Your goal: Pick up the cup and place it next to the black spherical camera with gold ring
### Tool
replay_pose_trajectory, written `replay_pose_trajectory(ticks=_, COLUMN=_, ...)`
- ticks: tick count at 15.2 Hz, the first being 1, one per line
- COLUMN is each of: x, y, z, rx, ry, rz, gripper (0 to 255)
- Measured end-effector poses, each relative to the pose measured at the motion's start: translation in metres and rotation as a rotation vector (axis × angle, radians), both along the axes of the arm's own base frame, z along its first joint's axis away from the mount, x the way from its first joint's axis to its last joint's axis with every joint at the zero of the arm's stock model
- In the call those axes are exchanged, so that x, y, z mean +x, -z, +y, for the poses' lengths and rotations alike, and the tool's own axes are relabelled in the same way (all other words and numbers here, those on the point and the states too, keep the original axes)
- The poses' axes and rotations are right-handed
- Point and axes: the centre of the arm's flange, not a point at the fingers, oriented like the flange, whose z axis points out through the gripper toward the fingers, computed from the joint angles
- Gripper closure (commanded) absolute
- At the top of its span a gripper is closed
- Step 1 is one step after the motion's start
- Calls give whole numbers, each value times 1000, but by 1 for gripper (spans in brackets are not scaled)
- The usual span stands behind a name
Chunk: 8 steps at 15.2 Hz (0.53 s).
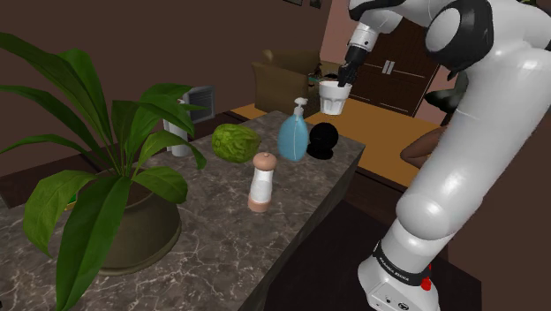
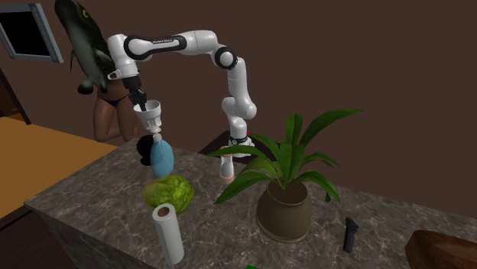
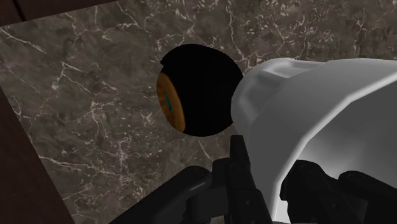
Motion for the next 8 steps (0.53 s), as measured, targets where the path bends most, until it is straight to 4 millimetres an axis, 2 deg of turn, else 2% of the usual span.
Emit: replay_pose_trajectory(ticks=8, x=11, y=2, z=-106, rx=-1, ry=1, rz=0, gripper=255)
